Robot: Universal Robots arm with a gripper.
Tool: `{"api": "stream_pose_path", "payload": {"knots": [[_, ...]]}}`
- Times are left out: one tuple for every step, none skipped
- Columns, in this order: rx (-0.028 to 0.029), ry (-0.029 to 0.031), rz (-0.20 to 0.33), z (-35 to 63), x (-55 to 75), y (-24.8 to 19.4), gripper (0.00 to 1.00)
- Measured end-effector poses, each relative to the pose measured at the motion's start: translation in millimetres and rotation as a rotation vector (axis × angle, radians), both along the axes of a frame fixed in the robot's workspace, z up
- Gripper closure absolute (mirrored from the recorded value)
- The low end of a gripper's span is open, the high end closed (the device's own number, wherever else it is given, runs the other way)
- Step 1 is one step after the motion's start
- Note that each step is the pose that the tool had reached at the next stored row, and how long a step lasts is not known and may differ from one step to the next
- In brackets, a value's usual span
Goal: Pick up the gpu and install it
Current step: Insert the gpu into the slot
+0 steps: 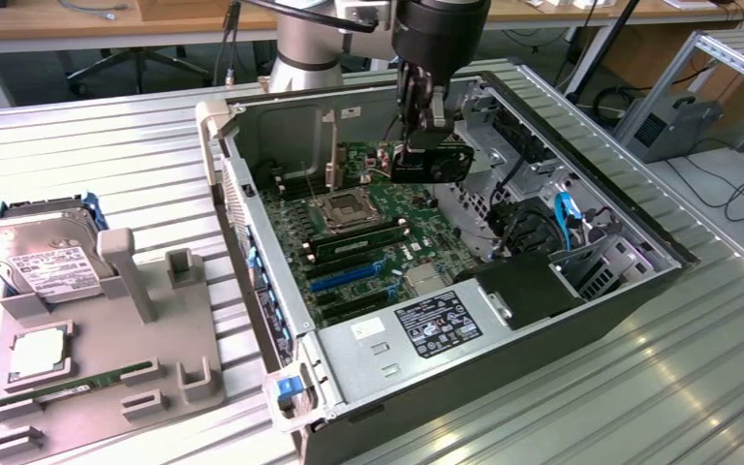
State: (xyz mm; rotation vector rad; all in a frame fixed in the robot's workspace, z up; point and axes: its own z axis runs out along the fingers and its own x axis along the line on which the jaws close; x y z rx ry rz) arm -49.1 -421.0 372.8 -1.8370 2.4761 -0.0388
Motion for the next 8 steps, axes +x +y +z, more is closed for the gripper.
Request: {"api": "stream_pose_path", "payload": {"knots": [[0.0,0.0,0.003,0.0,0.0,0.0,0.74],[0.0001,0.0,0.006,0.0,0.0,0.0,0.74],[0.0001,-0.0001,0.01,0.0,0.0,0.0,0.74],[0.0,0.0,0.013,0.0,0.0,0.0,0.74],[0.0,0.0,0.016,0.0,0.0,0.0,0.74],[0.0001,0.0,0.02,0.0,0.0,0.0,0.74],[0.0001,0.0,0.023,0.0,0.0,0.0,0.74],[0.0,0.0,0.027,0.0,0.0,0.0,0.74]]}}
